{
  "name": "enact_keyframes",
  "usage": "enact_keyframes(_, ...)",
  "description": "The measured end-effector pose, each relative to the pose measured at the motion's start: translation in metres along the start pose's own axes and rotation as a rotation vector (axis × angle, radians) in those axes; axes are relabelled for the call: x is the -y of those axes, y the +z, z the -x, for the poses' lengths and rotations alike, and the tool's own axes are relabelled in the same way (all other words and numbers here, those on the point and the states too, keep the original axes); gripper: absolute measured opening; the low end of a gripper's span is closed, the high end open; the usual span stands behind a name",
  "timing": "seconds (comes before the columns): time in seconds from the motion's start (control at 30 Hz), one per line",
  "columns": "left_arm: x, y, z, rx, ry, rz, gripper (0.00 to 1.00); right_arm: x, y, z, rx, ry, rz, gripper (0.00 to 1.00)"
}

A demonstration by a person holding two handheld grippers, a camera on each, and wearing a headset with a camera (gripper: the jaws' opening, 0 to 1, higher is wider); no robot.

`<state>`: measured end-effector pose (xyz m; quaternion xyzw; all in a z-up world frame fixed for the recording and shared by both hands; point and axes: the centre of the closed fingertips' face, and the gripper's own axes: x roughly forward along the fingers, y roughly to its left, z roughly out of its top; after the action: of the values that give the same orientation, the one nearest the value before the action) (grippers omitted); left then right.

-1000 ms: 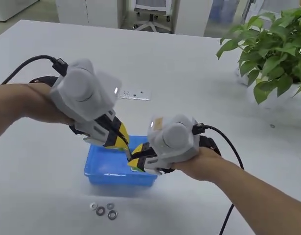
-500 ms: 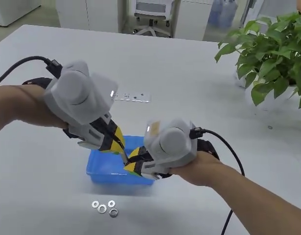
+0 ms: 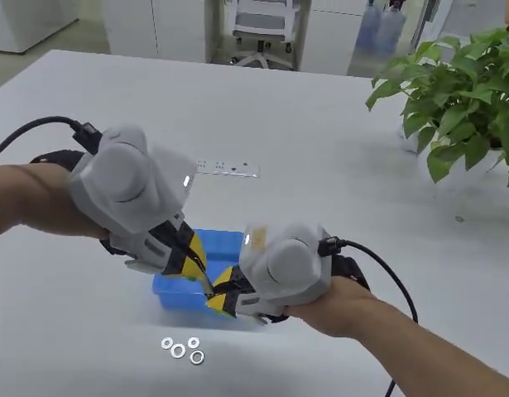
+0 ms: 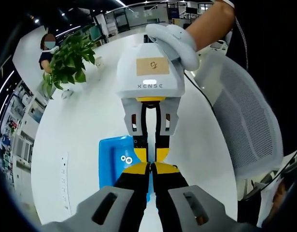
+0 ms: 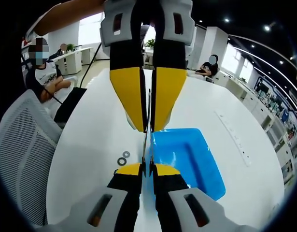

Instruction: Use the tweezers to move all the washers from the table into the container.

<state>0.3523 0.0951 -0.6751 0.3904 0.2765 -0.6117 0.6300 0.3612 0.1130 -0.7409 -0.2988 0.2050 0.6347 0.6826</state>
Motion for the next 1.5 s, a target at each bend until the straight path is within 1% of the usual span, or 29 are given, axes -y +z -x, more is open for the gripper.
enact_keyframes(0.27, 0.013, -0.005, -0.005, -0.007, -0.005, 0.007, 0.07, -0.013, -0.004, -0.004, -0.003, 0.016, -0.001, 0.10)
enact_keyframes(0.43, 0.018, -0.010, -0.010, -0.010, -0.010, 0.017, 0.07, -0.020, -0.008, -0.009, -0.011, 0.027, 0.002, 0.10)
enact_keyframes(0.67, 0.025, -0.017, -0.011, -0.013, -0.011, 0.030, 0.07, -0.028, -0.009, -0.015, -0.007, 0.039, -0.003, 0.10)
enact_keyframes(0.97, 0.038, -0.022, -0.017, -0.019, -0.022, 0.040, 0.07, -0.041, -0.014, -0.024, -0.011, 0.060, -0.002, 0.10)
enact_keyframes(1.5, 0.049, -0.030, -0.025, -0.037, -0.040, 0.052, 0.07, -0.054, -0.020, -0.034, -0.015, 0.086, -0.020, 0.11)
